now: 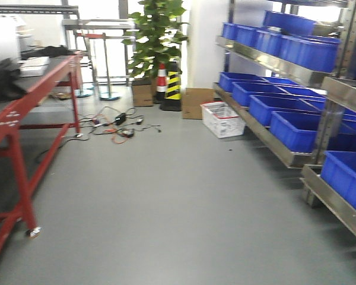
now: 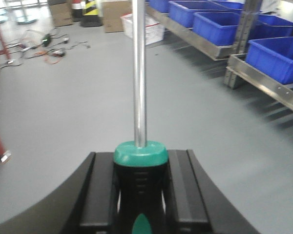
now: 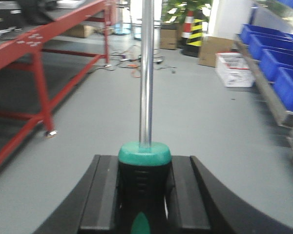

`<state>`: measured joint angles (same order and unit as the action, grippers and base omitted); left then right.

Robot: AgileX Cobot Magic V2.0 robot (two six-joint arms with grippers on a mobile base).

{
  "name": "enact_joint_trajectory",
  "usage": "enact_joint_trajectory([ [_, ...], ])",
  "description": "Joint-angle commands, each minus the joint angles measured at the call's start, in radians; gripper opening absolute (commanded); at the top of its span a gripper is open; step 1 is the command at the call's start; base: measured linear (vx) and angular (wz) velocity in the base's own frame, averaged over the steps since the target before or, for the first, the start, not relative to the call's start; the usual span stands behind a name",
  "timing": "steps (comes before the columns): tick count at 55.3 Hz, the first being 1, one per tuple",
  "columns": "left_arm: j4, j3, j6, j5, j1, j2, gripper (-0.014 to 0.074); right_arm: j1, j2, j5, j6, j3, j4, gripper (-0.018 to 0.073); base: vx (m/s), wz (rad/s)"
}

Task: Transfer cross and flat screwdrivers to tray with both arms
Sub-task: 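Drive the base along the shelves to the grey tray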

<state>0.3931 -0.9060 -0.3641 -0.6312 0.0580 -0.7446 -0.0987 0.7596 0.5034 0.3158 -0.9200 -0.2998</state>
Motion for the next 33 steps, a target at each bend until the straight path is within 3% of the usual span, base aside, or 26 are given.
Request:
enact_joint_trajectory([
  [1,0.029,-0.03,0.002,0.087,0.004,0.003,-0.0003,-0.001,-0.005,-0.083,0.006,-0.031,-0.005,-0.0008,0.56,-0.45],
  [33,0.029,-0.03,0.002,0.088,0.004,0.003,-0.0003,-0.001,-0.005,-0.083,0.006,-0.031,-0.005,-0.0008,0.52,-0.62],
])
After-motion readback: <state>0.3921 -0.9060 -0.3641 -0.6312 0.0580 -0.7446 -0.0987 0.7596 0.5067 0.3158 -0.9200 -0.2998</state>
